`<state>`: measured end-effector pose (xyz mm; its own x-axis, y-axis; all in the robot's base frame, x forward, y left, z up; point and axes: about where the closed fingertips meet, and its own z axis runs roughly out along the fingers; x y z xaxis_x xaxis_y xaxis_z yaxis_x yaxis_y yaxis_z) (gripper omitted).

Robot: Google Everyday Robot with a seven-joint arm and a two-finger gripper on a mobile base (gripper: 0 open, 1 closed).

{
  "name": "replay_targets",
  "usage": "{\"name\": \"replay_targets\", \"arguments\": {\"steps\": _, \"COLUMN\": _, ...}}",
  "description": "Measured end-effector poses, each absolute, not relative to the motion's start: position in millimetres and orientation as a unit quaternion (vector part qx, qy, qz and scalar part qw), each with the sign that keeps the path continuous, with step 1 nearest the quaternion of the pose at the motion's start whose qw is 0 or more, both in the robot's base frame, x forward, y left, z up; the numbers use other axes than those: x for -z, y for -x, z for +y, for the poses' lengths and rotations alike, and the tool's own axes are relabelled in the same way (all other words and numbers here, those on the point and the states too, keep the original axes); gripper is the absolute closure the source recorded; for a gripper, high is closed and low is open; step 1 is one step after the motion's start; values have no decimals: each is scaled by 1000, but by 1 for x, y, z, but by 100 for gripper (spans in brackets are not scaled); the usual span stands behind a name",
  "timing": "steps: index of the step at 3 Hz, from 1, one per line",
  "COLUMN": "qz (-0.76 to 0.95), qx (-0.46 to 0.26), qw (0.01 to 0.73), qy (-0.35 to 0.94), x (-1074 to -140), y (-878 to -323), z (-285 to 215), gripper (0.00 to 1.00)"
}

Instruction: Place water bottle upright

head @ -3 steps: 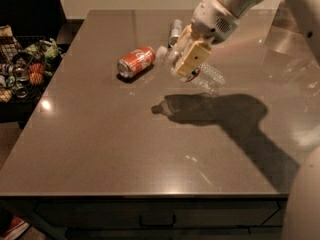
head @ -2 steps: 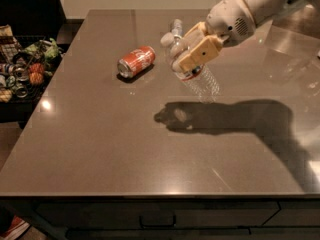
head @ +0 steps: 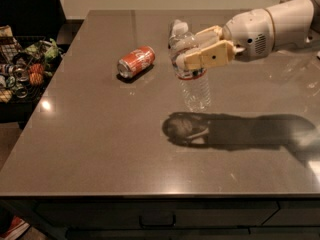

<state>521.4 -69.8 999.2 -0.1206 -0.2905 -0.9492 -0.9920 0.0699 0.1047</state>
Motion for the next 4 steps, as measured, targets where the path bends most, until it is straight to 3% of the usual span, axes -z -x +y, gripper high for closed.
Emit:
{"name": "replay_targets", "arguments": {"steps": 1, "qz": 578, "qx": -465, "qw": 470, "qy": 479, "x": -1000, "y": -519, "z": -71, "gripper": 100}}
{"name": "replay_targets", "arguments": {"steps": 4, "qz": 542, "qx": -499, "qw": 534, "qy": 415, "x": -983, "y": -516, "z": -66, "gripper": 100}}
